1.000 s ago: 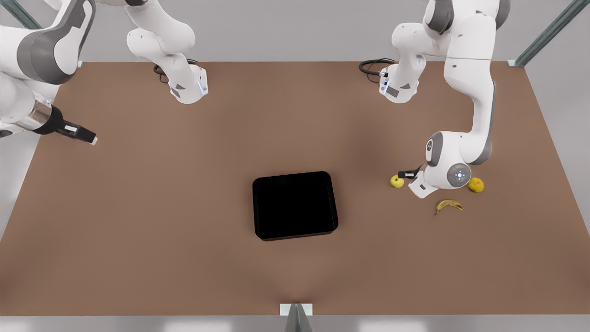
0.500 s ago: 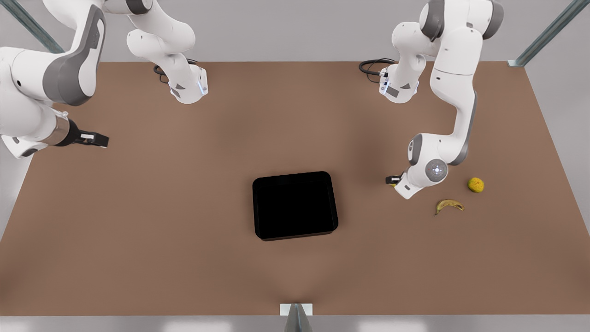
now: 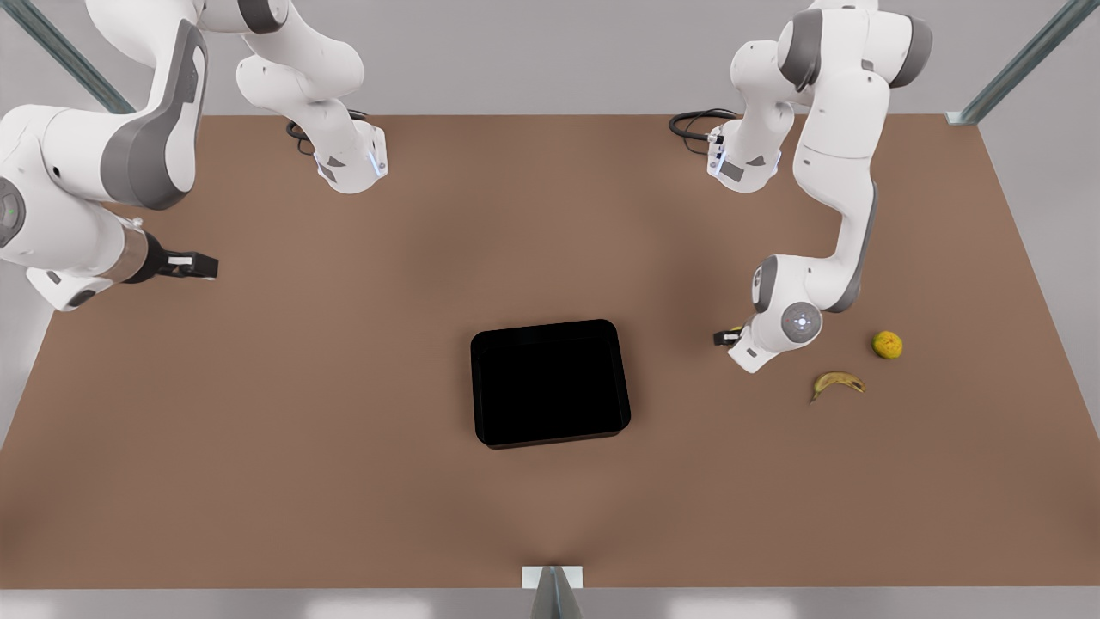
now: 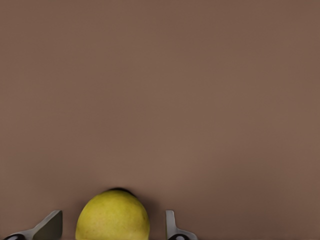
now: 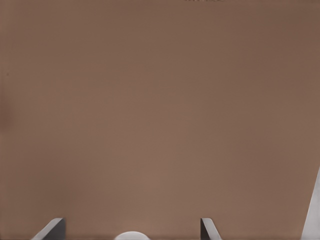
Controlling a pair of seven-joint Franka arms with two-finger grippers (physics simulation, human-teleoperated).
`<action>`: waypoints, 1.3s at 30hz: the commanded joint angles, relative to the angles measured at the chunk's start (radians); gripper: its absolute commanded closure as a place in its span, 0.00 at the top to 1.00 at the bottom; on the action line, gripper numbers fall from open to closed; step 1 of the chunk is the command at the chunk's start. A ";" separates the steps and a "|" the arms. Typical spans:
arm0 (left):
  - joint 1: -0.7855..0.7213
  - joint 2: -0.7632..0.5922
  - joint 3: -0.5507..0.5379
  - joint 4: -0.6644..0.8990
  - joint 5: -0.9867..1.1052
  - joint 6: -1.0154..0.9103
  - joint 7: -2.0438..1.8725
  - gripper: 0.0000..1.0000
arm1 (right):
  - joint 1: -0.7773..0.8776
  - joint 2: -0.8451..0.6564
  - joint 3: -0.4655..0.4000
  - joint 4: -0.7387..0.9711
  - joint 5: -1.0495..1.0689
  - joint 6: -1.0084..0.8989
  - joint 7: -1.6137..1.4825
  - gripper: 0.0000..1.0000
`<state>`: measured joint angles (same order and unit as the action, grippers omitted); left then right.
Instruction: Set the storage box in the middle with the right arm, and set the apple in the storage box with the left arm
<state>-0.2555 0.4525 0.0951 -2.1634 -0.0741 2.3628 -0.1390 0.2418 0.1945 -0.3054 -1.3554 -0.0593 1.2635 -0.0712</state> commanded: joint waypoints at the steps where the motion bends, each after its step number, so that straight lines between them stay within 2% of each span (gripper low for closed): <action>1: -0.004 0.000 0.000 0.000 0.002 0.003 -0.031 1.00 | 0.001 0.008 -0.001 0.002 0.001 0.002 -0.052 1.00; 5: -0.004 0.000 0.000 -0.001 0.002 -0.004 -0.031 1.00 | -0.001 0.019 0.000 0.004 0.004 0.004 -0.052 1.00; 6: -0.004 0.000 0.000 -0.001 0.000 -0.005 -0.031 0.86 | -0.013 0.011 0.000 0.002 0.003 0.005 -0.053 1.00; 8: -0.005 0.002 0.000 -0.001 0.002 -0.008 -0.031 0.86 | -0.073 -0.009 0.063 0.002 -0.007 0.008 -0.055 1.00; 10: -0.005 0.005 0.000 -0.001 0.002 -0.008 -0.031 0.85 | -0.076 -0.009 0.068 0.002 -0.005 0.005 -0.055 1.00; 14: -0.005 0.005 0.002 -0.001 0.002 -0.008 -0.031 0.68 | -0.075 -0.006 0.068 0.002 -0.001 0.001 -0.053 1.00; 20: -0.004 -0.047 0.002 0.023 0.002 -0.071 -0.059 0.64 | -0.075 -0.004 0.068 0.002 -0.001 -0.001 -0.053 1.00; 23: -0.062 -0.035 -0.008 0.154 0.000 -0.121 -0.224 0.64 | -0.076 -0.007 0.068 0.002 -0.001 0.002 -0.055 1.00; 25: -0.139 0.074 -0.008 0.436 -0.001 -0.332 -0.384 0.64 | -0.076 -0.006 0.068 0.002 0.001 0.002 -0.055 1.00; 28: -0.174 0.117 -0.054 0.677 -0.061 -0.507 -0.511 0.62 | -0.079 -0.006 0.068 0.002 0.001 0.001 -0.056 1.00; 30: -0.258 0.173 -0.054 0.832 -0.062 -0.573 -0.623 0.62 | -0.082 -0.006 0.066 0.002 0.001 0.002 -0.064 1.00; 32: -0.326 0.206 -0.054 0.890 -0.064 -0.565 -0.703 0.62 | -0.082 -0.004 0.066 0.002 0.003 0.002 -0.064 1.00; 33: -0.355 0.262 -0.055 0.953 -0.062 -0.560 -0.745 0.62 | -0.082 -0.004 0.066 0.004 0.003 0.004 -0.064 1.00; 37: -0.404 0.331 -0.054 0.978 -0.056 -0.462 -0.815 0.63 | -0.082 -0.004 0.065 0.004 0.003 0.005 -0.064 1.00; 38: -0.404 0.336 -0.054 0.978 -0.056 -0.445 -0.815 0.96 | -0.082 -0.003 0.065 0.004 0.003 0.005 -0.062 1.00; 39: -0.404 0.338 -0.054 0.978 -0.056 -0.444 -0.814 1.00 | -0.082 -0.003 0.065 0.002 0.003 0.005 -0.062 1.00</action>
<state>-0.6585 0.7876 0.0413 -1.1882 -0.1298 1.9069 -0.5720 0.1594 0.1934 -0.2400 -1.3529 -0.0573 1.2678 -0.1238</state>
